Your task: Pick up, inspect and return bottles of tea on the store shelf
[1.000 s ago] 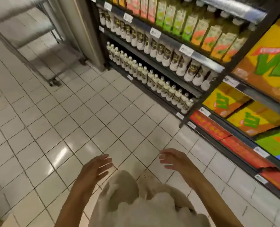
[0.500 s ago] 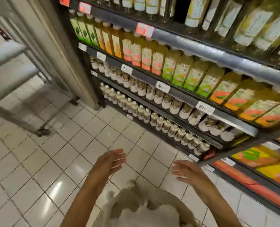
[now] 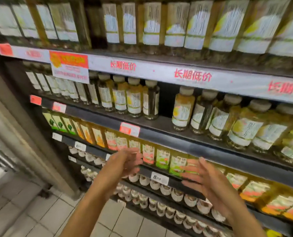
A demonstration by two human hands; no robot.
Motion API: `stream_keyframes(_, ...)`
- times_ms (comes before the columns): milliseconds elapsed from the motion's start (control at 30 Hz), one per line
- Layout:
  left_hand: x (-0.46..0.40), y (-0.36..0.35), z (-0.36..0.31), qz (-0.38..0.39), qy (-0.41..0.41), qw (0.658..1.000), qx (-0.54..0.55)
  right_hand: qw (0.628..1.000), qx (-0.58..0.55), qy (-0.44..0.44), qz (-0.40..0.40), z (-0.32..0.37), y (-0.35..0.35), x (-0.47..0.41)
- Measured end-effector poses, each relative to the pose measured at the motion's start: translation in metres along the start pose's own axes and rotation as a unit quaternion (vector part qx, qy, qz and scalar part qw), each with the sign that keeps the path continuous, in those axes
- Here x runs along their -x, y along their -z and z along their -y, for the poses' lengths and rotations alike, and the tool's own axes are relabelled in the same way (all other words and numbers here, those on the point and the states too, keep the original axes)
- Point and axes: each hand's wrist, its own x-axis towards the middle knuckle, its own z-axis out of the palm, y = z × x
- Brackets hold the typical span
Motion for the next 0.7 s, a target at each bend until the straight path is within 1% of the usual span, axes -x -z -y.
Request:
stream_keyframes(100,-0.023,0.007,-0.053,0.014,-0.074,0.997,0.021,0.994,0.003,0.105,0.035,0.055,-0.029,-0.013)
stream_keyframes(200,-0.037,0.008,-0.104,0.035,-0.140,0.988,0.059,0.980,-0.006,0.183,0.079,0.098,-0.059,-0.014)
stream_keyframes(267,-0.042,0.010,-0.135,0.045,-0.177,0.981,0.062,0.968,-0.013,0.231,0.098,0.121,-0.080,-0.011)
stream_keyframes(367,-0.045,0.012,-0.171,0.056,-0.220,0.971,0.080,0.953,-0.002,0.285,0.106,0.148,-0.110,-0.005)
stream_keyframes(467,-0.049,0.016,-0.196,0.050,-0.259,0.962,0.076,0.936,0.032,0.337,0.095,0.172,-0.137,-0.003)
stream_keyframes(567,-0.057,0.021,-0.216,0.027,-0.300,0.952,0.050,0.917,0.063,0.386,0.080,0.192,-0.161,-0.005)
stream_keyframes(633,-0.067,0.025,-0.228,-0.022,-0.341,0.940,0.013,0.904,0.088,0.414,0.069,0.204,-0.175,-0.011)
stream_keyframes(700,-0.080,0.029,-0.238,-0.074,-0.384,0.919,-0.042,0.886,0.117,0.446,0.049,0.217,-0.190,-0.021)
